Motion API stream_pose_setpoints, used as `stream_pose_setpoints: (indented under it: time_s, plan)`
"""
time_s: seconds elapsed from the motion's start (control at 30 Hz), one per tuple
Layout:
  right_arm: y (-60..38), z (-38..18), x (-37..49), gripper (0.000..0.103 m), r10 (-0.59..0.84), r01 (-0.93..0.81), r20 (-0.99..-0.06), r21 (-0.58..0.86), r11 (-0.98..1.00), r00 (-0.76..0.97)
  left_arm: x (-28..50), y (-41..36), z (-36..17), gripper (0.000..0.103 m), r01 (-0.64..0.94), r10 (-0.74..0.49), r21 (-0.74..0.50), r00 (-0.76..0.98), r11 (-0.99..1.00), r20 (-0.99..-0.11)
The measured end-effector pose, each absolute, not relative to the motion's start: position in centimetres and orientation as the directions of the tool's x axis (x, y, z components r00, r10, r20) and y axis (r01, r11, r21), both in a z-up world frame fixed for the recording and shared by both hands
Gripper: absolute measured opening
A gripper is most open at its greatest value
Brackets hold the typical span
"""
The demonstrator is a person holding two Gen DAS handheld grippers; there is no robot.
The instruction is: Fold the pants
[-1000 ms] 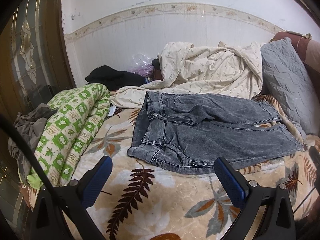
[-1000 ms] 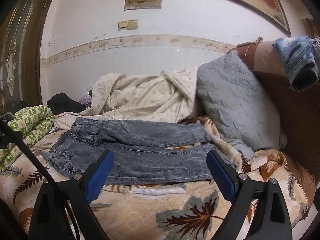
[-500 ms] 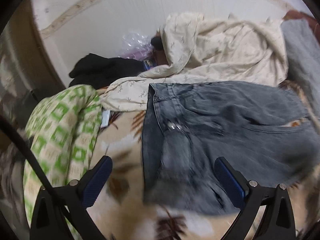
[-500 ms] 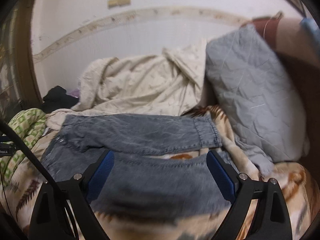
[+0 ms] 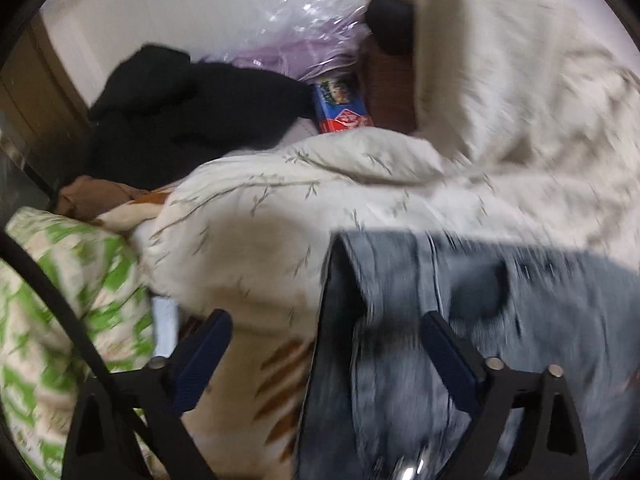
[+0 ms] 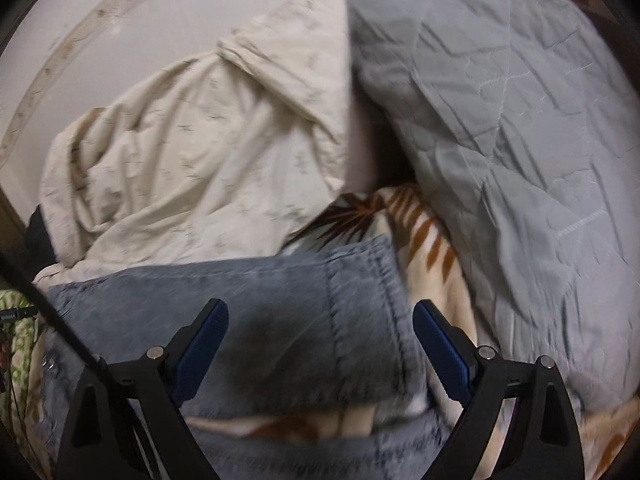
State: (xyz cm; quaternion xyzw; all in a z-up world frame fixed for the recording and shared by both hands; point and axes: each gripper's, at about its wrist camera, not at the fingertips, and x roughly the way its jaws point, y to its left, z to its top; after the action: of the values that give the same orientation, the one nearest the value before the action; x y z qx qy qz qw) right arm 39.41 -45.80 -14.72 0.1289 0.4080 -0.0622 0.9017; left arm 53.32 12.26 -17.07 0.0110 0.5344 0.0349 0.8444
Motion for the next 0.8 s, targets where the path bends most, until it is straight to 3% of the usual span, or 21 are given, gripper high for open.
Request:
stream_pose_setpoints:
  time_s: [0.17, 0.23, 0.3, 0.43, 0.5, 0.57, 0.67, 0.77, 0.8]
  plan:
    - [-48.0, -16.3, 42.9, 0.093, -0.016, 0.255, -0.763, 0.196, 0.947, 0.647, 56.5, 12.3, -19.2, 0.082, -0.091, 0.086, 0.054, 0.385, 0.994, -0.919]
    - [-48.8, -16.6, 44.0, 0.093, -0.010, 0.261, -0.764, 0.209, 0.942, 0.645, 57.0, 12.4, -20.0, 0.071, -0.097, 0.060, 0.026, 0.368, 0.995, -0.928]
    - [-49.2, -16.8, 44.8, 0.093, -0.017, 0.266, -0.773, 0.198, 0.943, 0.635, 57.4, 12.2, -20.5, 0.054, -0.091, 0.014, -0.019, 0.352, 0.996, -0.936]
    - [-51.1, -17.2, 46.0, 0.090, 0.008, 0.281, -0.781, 0.234, 0.931, 0.625, 57.9, 11.1, -21.2, 0.034, -0.065, -0.006, -0.031, 0.349, 0.997, -0.937]
    - [-52.2, -17.4, 46.2, 0.089, 0.020, 0.290, -0.779, 0.257, 0.922, 0.626, 58.1, 10.7, -21.5, 0.017, -0.053, -0.026, -0.047, 0.349, 0.997, -0.937]
    - [-52.9, -17.6, 46.5, 0.088, 0.016, 0.295, -0.781, 0.255, 0.921, 0.625, 58.3, 10.4, -21.6, 0.010, -0.046, -0.038, -0.058, 0.360, 0.997, -0.932]
    - [-52.9, -18.0, 47.1, 0.079, 0.026, 0.278, -0.787, 0.248, 0.928, 0.616, 58.4, 10.1, -21.6, 0.007, -0.049, -0.045, -0.068, 0.367, 0.997, -0.929]
    - [-51.9, -18.8, 48.4, 0.043, 0.112, 0.220, -0.808, 0.287, 0.932, 0.579, 58.3, 10.3, -21.4, 0.006, -0.042, -0.065, -0.088, 0.381, 0.995, -0.922]
    - [-51.5, -19.2, 48.9, 0.042, 0.107, 0.227, -0.823, 0.276, 0.934, 0.558, 58.1, 10.5, -21.3, 0.006, -0.040, -0.066, -0.088, 0.385, 0.995, -0.921]
